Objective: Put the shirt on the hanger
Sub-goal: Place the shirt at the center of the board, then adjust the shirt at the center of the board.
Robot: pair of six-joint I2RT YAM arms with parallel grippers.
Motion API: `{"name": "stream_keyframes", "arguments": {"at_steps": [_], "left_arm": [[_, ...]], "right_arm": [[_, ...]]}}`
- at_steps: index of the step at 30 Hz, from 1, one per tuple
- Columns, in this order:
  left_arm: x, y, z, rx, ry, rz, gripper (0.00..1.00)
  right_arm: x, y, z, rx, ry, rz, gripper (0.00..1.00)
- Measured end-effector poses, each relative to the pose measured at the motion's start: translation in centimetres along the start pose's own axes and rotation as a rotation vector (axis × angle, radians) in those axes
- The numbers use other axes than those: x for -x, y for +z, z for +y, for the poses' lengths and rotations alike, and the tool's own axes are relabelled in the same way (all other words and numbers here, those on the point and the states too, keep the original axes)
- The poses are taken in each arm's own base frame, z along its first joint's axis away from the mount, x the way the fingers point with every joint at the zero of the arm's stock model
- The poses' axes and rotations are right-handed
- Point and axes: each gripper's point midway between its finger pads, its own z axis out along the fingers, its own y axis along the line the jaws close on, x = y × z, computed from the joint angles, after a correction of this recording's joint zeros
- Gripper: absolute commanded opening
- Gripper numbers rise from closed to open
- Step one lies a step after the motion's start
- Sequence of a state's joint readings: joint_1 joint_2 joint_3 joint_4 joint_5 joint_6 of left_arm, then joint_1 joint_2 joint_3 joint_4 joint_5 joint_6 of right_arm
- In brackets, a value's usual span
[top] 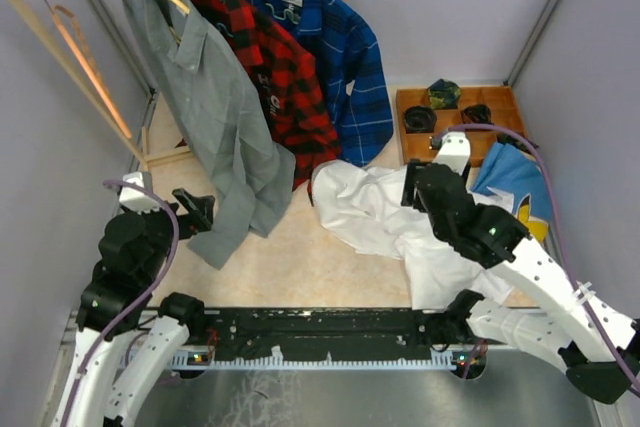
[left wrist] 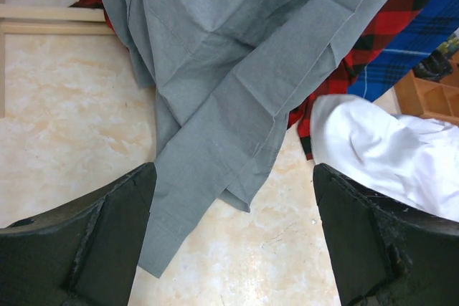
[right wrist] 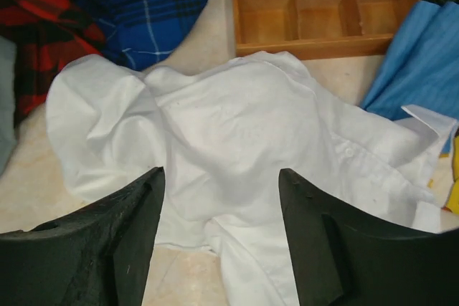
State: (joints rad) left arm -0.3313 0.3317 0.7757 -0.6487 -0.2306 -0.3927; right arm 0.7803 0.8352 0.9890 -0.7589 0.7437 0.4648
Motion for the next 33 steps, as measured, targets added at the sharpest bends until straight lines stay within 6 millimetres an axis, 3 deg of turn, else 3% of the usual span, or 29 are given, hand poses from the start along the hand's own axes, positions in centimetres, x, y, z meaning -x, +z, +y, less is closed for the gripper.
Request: {"name": "stream_keyframes", "arguments": {"at_steps": [5,7,9,13,19,22,25,29,33], "left_arm": [[-0.8,1.3,0.0,0.031,0.019,0.069,0.89],[-1.0,1.7,0.0,0.041,0.023,0.088,0.88],[-1.0,1.9,0.1,0.048,0.026,0.095,0.88],[-0.5,1.4,0.0,0.036,0.024,0.067,0.89],[0.8,-0.2,-0.2,-0.003,0.006,-0.015,0.89],[1.0,-0.5,-0.2,-0.012,0.002,-0.037,0.89],[1.0,-0.5,-0.2,-0.014,0.002,-0.040,0.89],[0.9,-0.4,-0.2,-0.013,0.002,-0.040,0.89],[1.0,-0.6,-0.1,-0.018,0.000,-0.051,0.89]], "right_arm": [[1.5,-0.3,3.3,0.141,-0.010,0.014,0.60],[2.1,-0.1,5.8,0.227,-0.039,0.020,0.60],[1.7,-0.1,9.8,0.334,-0.092,0.022,0.60],[-3.0,-0.4,19.2,0.597,-0.177,0.084,0.58],[-10.8,1.9,27.8,0.760,-0.233,0.174,0.38],[-13.7,4.2,31.0,0.787,-0.223,0.182,0.53],[-15.8,5.8,33.5,0.825,-0.208,0.174,0.75],[-17.3,7.0,35.9,0.867,-0.184,0.139,0.98],[-17.0,7.4,38.6,0.896,-0.129,0.075,0.99]]}}
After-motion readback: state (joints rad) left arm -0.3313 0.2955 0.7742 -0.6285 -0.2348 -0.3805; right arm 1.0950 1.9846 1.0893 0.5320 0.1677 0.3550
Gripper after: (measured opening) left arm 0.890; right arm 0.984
